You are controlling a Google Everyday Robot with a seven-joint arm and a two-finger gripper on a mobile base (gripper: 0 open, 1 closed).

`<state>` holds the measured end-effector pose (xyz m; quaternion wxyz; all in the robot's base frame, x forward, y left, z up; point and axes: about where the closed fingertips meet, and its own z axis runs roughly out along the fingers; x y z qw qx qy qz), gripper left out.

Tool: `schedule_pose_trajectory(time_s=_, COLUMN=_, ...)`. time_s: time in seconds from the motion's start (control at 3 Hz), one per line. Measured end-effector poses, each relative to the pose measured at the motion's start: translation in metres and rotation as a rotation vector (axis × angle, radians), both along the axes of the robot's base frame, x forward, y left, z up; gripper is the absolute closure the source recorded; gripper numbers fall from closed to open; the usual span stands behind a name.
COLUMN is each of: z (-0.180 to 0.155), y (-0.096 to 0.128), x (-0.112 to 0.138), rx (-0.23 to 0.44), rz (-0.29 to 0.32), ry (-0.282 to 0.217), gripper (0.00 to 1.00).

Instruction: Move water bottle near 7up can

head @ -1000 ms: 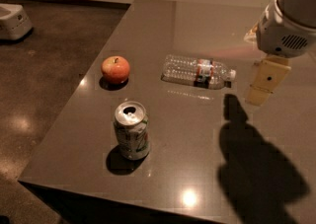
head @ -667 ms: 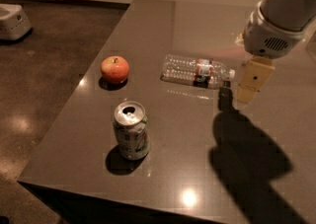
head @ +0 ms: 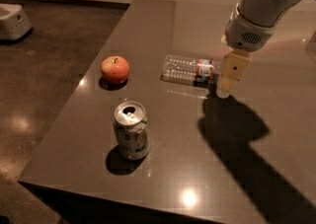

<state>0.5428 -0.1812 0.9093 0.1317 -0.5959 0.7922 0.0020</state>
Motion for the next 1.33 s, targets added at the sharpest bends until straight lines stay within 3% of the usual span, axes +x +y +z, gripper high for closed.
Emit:
schedule_pose_trajectory(time_s=0.33, z=-0.020, y=0.013, x=0.028, rx=0.015, rz=0.004, ry=0.043, gripper=0.00)
schedule_pose_trajectory(time_s=1.0, z=-0.044, y=0.019, x=0.050, rx=0.019, rz=-0.014, ry=0.094, gripper=0.00)
schedule_pose_trajectory(time_s=1.33, z=-0.050, y=0.018, x=0.054, rx=0.017, rz=-0.028, ry=0.105, gripper=0.27)
